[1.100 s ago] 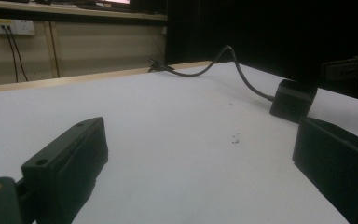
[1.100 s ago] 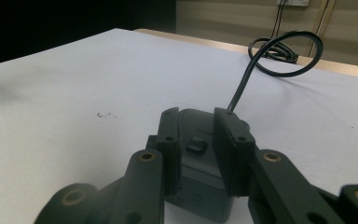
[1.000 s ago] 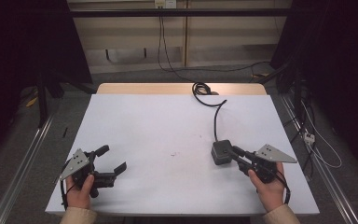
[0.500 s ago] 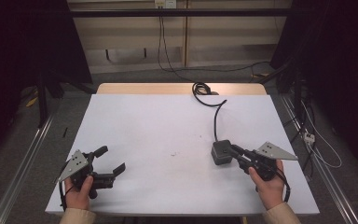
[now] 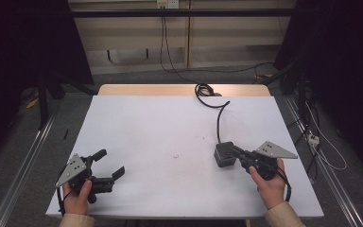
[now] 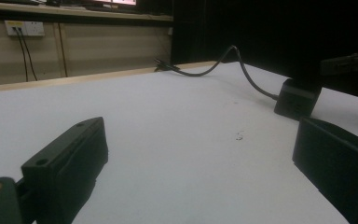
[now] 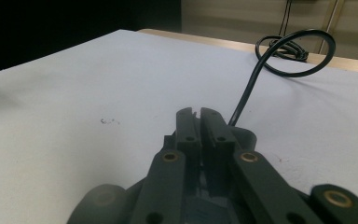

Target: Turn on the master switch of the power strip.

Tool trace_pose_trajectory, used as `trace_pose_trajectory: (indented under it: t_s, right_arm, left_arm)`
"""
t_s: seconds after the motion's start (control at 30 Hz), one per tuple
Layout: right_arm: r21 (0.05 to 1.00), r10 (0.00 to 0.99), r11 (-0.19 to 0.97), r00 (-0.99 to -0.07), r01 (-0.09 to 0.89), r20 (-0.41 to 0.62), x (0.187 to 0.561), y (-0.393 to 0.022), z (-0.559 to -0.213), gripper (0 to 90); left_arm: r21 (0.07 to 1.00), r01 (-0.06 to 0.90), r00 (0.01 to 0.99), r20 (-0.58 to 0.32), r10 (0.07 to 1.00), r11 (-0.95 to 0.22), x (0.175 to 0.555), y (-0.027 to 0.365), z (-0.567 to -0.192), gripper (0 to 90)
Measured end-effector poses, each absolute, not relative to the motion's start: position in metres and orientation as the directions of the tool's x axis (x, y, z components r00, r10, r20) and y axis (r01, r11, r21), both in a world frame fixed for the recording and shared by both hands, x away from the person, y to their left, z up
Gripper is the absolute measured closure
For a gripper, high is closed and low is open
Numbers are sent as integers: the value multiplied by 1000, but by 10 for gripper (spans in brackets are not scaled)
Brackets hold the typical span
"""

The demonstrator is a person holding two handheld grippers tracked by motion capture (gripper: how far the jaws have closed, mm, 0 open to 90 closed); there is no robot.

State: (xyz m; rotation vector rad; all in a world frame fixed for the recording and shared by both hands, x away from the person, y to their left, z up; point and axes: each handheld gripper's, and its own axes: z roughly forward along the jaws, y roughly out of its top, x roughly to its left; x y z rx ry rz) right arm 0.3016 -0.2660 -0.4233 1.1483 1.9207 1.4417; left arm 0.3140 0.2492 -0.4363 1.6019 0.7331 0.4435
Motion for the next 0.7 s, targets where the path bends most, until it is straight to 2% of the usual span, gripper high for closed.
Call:
trace_pose_trajectory:
  t_s: [0.17, 0.7]
  right_arm:
    - [932, 847, 81, -517, 353, 122, 307, -267, -425, 900]
    - [923, 837, 124, -538, 365, 100, 311, -262, -429, 900]
  left_arm:
    - [978, 204, 726, -124, 677, -40, 315, 248, -437, 30]
    - [978, 204, 725, -126, 678, -37, 315, 249, -437, 30]
